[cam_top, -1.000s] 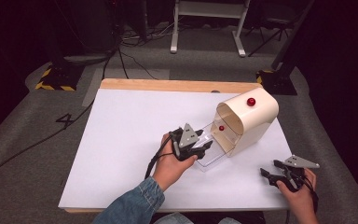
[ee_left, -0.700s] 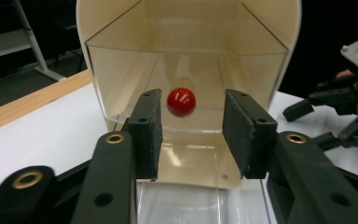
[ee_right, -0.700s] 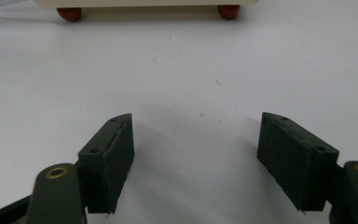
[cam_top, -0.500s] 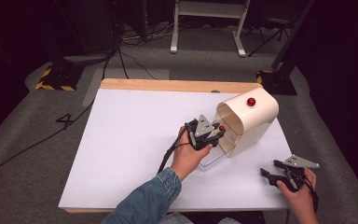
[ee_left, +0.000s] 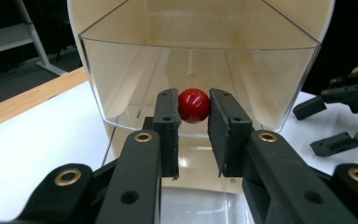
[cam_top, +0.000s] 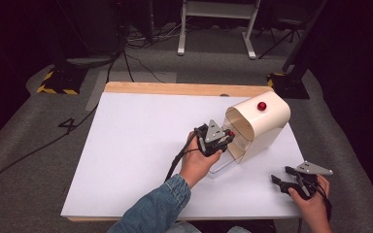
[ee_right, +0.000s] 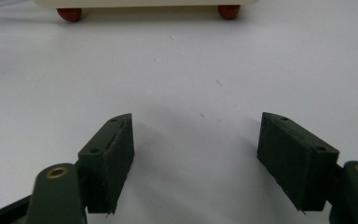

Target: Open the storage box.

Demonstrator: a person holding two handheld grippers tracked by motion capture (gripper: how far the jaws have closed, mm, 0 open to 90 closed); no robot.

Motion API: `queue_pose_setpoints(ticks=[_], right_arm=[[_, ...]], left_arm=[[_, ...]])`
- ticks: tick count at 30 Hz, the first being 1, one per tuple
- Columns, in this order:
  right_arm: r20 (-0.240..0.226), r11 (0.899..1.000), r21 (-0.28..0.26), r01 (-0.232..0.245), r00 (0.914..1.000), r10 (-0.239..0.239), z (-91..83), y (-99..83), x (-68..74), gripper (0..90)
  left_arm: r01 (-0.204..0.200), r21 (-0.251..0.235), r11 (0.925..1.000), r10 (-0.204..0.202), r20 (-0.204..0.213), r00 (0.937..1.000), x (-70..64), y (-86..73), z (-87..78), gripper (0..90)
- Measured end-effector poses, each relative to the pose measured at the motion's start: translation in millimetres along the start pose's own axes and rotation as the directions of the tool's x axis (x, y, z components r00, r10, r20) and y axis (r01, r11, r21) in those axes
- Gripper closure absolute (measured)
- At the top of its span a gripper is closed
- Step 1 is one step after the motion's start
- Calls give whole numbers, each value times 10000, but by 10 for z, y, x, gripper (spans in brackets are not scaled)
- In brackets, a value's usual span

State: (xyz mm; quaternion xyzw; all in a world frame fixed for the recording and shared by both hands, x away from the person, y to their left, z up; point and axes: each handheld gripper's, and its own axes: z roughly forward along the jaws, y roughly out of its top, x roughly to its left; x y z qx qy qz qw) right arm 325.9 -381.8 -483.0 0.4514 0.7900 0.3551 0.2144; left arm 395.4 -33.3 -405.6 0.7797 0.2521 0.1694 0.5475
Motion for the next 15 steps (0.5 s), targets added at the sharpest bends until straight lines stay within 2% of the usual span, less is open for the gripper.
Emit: queue_pose_setpoints(ticks=[4, 7, 9, 10, 15], right_arm=[[-1, 10000, 1, -1, 10000, 1, 0, 0, 0, 273], [0, 10000, -1, 2, 10000, -2, 0, 0, 0, 273], [0, 10000, 0, 4, 10000, -4, 0, 0, 0, 273], [2, 10000, 0, 4, 10000, -4, 0, 0, 0, 273], [4, 10000, 2, 2, 10000, -2, 0, 0, 0, 273]], left_arm=[[-95, 84, 9999, 95, -6, 10000, -10, -5, -71, 738], [-182, 100, 9998, 182, -11, 9998, -21, -40, -213, 739], [-212, 93, 9997, 213, -36, 9998, -19, -48, -242, 739], [-207, 89, 9997, 207, -18, 9998, -16, -74, -326, 739], [-152, 27, 9999, 152, -69, 9999, -11, -162, -537, 739]])
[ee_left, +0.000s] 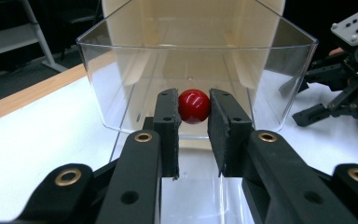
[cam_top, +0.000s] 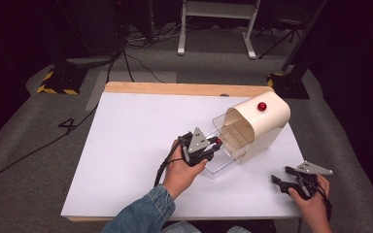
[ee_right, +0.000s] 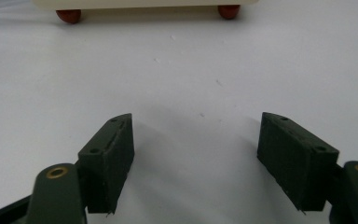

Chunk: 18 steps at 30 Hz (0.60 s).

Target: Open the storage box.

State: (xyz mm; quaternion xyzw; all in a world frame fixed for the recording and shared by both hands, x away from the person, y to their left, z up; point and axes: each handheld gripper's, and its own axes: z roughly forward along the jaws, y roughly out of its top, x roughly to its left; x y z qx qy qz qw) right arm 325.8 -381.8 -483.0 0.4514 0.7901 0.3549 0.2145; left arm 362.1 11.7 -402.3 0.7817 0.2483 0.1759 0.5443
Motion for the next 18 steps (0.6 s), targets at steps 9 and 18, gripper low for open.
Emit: queue_pose_setpoints(ticks=[9, 18], right_arm=[[0, 10000, 1, 0, 10000, 0, 0, 0, 0, 273], [2, 10000, -3, 3, 10000, -3, 0, 0, 0, 273]], left_arm=[[-58, -41, 10000, 58, -88, 9999, -20, -122, -218, 739], [47, -14, 10000, -47, -106, 9999, -28, -238, -319, 738]])
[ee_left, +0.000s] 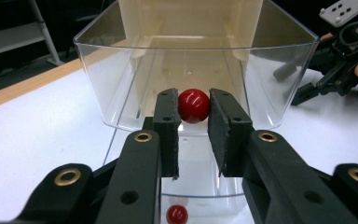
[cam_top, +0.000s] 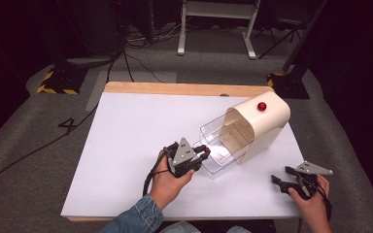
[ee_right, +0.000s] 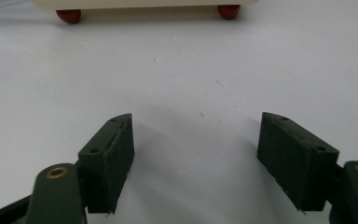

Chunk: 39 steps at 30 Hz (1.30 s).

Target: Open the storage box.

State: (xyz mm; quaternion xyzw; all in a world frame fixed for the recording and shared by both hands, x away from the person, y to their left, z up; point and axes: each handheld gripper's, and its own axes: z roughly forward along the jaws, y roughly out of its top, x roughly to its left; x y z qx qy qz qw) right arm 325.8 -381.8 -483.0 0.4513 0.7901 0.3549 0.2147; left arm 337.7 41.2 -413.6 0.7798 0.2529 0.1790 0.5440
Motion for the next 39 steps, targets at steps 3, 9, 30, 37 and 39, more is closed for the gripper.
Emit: queue_pose_setpoints(ticks=[3, 9, 30, 37, 39], right_arm=[[3, 10000, -1, -1, 10000, 1, 0, 0, 0, 273], [0, 10000, 1, -2, 10000, 2, 0, 0, 0, 273], [-12, 10000, 12, -20, 10000, 20, 0, 1, -2, 273], [-67, 9999, 70, -90, 9999, 91, 4, 12, -12, 273], [-79, 9999, 62, -103, 9999, 103, 4, 12, -13, 273]], left_arm=[[15, 141, 9999, -15, 3, 10000, 7, -38, 6, 736], [170, 486, 9987, -166, -98, 9998, 24, -99, 30, 655], [439, 651, 9969, -403, -559, 9976, 51, -196, -117, 429], [444, 628, 9970, -396, -765, 9963, 58, -241, -210, 414], [517, 625, 9967, -467, -795, 9957, 61, -260, -232, 412]])
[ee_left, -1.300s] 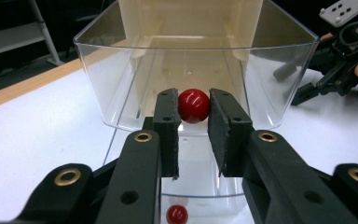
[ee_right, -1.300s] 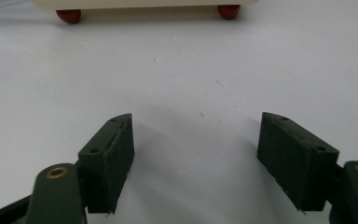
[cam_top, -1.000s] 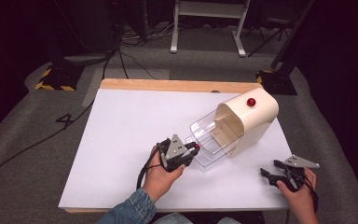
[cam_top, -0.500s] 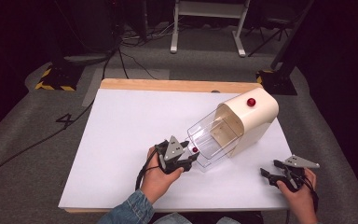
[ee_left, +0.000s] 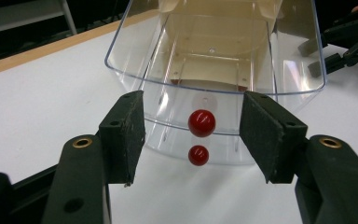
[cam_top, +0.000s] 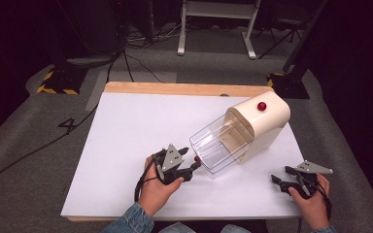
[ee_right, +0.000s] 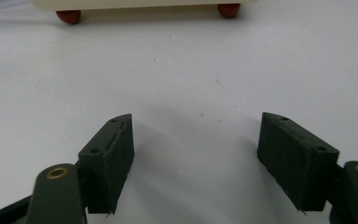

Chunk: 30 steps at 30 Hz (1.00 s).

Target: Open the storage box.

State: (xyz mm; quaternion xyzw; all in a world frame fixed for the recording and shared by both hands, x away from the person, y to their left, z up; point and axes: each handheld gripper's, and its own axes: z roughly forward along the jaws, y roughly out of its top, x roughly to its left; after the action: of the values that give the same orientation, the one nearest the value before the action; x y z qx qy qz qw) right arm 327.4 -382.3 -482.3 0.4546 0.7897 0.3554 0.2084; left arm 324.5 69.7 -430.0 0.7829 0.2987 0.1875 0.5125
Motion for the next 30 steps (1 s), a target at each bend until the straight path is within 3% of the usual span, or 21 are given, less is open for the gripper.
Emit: queue_pose_setpoints(ticks=[10, 20, 23, 25, 27, 28, 30], right_arm=[[-20, 10000, -10, -18, 10000, 18, -1, -2, -4, 273], [-20, 10000, 0, -23, 10000, 23, 0, 0, -4, 273], [-17, 10000, -1, -15, 10000, 15, 0, 0, -3, 273], [-16, 10000, -15, -13, 10000, 13, 0, -3, -3, 273], [-5, 10000, -16, -12, 10000, 12, 0, -3, -2, 273], [-5, 10000, -16, -12, 10000, 12, 0, -3, -2, 273], [-10, 10000, -18, -17, 10000, 17, 0, -3, 0, 273]], left_arm=[[145, 2, 9999, -145, -141, 9998, 40, -66, -141, 396], [285, 391, 9988, -264, -545, 9982, 203, -224, -393, 349], [432, 735, 9964, -362, -944, 9949, 311, -310, -547, 315], [486, 852, 9952, -401, -988, 9943, 333, -329, -577, 294], [706, 1302, 9890, -548, -1215, 9911, 436, -410, -690, 271], [706, 1302, 9890, -548, -1215, 9911, 436, -410, -690, 260], [809, 1803, 9803, -561, -1383, 9888, 526, -482, -766, 240]])
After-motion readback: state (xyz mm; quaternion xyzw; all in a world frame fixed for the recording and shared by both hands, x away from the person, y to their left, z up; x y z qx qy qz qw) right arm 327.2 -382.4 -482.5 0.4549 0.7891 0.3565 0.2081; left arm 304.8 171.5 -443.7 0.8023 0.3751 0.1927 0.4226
